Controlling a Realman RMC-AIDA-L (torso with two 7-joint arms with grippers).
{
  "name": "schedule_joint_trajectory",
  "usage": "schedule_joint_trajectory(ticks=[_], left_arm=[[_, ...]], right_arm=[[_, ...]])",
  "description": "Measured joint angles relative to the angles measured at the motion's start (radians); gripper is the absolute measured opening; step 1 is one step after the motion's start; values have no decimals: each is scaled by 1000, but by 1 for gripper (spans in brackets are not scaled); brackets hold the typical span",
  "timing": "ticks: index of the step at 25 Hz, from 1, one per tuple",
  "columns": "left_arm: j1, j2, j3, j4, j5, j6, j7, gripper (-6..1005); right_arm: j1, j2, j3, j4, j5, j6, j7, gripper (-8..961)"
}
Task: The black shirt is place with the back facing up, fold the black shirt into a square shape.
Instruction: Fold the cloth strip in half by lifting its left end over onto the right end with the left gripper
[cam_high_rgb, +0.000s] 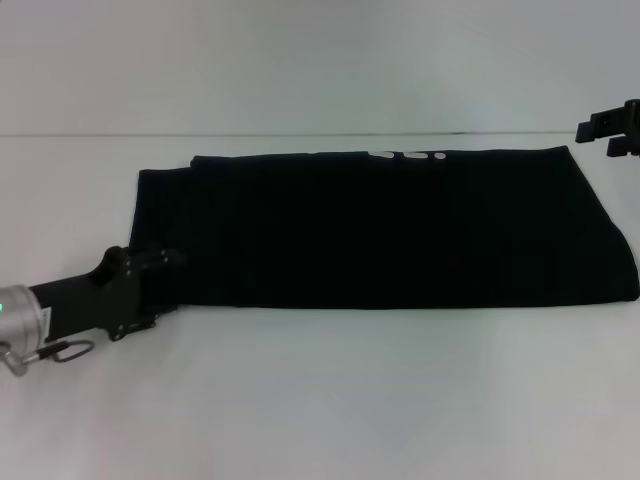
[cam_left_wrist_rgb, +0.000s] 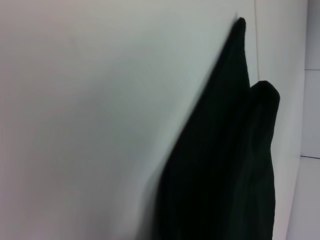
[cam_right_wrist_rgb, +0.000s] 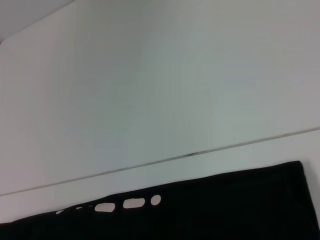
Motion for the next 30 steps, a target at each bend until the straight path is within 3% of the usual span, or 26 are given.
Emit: schedule_joint_trajectory(ticks=[8, 21, 30], left_arm=[[-62, -11, 4, -22, 0, -44, 22, 700], [-19, -3, -3, 4, 2, -52, 24, 699], [-54, -7, 4, -17, 5, -116, 43, 698]], right_arm=[[-1, 0, 2, -1, 5, -6, 0, 567], [-1, 0, 16, -12, 9, -11, 0, 568], [3, 0, 18, -12, 9, -13, 1, 569]])
